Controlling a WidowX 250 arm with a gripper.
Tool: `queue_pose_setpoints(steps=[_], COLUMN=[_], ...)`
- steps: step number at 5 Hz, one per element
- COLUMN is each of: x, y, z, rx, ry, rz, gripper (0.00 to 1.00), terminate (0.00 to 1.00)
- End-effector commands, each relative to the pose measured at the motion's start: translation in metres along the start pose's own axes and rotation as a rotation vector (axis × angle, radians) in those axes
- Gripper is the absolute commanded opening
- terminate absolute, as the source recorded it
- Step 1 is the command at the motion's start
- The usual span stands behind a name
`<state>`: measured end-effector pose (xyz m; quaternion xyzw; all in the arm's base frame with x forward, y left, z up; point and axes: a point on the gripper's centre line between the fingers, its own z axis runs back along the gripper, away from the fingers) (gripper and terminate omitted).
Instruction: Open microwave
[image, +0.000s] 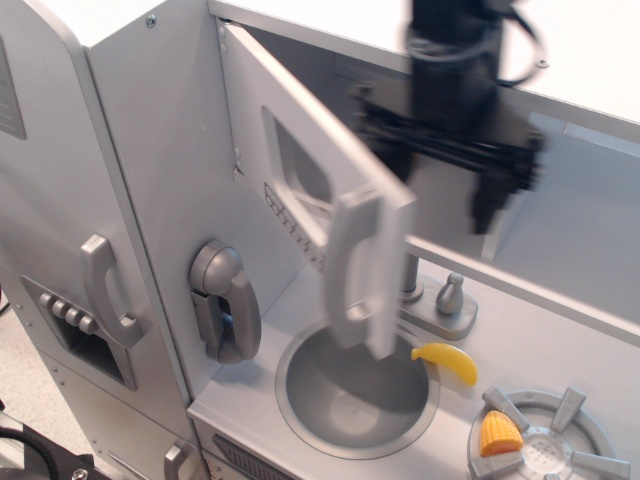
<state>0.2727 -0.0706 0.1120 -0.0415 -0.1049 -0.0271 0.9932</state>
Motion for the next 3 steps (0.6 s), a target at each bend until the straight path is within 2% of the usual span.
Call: queue_pose_setpoints(steps=[1,2,3], x=[-0.033,-0.056,-0.063], y=[0.058,0.082,0.084], z=[0.027,0.031,0.035], rx=[-0.001,0.005,0.001], ry=[-0.023,-0.029,-0.017], rz=[-0.016,-0.05,-0.047], gripper=[1.0,1.0,1.0], terminate=[0.0,0.0,1.0])
